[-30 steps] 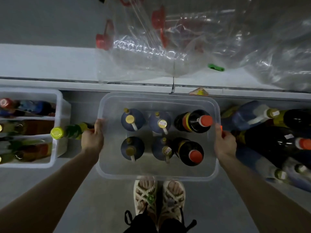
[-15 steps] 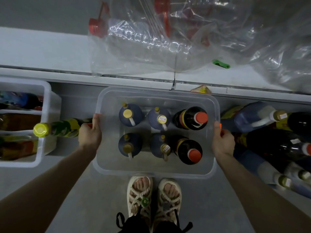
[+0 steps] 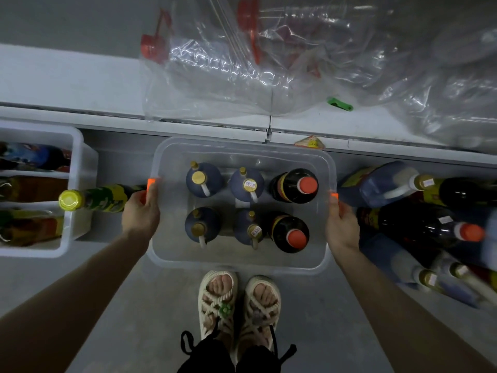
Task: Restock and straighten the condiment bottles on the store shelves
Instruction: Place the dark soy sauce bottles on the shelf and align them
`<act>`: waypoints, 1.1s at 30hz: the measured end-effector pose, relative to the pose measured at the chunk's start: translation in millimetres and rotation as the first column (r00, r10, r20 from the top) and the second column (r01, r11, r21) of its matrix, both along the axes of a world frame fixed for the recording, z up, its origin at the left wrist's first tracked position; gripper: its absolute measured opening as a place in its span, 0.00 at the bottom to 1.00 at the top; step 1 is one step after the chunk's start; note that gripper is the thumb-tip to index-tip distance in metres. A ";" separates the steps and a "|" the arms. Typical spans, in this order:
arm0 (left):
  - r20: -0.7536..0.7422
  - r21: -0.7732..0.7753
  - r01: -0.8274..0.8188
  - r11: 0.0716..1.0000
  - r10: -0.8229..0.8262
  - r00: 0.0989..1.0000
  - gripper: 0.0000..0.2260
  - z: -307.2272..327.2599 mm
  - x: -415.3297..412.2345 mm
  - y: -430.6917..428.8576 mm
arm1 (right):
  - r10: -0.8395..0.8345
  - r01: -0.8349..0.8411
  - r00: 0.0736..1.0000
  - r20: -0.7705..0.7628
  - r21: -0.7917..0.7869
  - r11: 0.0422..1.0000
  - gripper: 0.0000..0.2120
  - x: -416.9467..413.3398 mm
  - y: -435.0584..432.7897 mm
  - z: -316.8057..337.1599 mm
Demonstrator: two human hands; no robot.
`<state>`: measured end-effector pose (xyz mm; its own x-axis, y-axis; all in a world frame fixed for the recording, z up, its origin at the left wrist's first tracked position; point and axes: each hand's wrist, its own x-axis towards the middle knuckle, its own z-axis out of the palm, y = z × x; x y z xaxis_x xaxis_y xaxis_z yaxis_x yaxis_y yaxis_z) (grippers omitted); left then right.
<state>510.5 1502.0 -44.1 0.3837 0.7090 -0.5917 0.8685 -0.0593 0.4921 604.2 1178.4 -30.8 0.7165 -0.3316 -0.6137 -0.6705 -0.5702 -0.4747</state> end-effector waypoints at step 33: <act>0.316 -0.124 0.345 0.931 -0.292 0.903 0.06 15.3 40.5 -116.8 | 0.187 -0.270 0.926 0.329 0.229 0.935 0.24 26.8 40.8 -30.8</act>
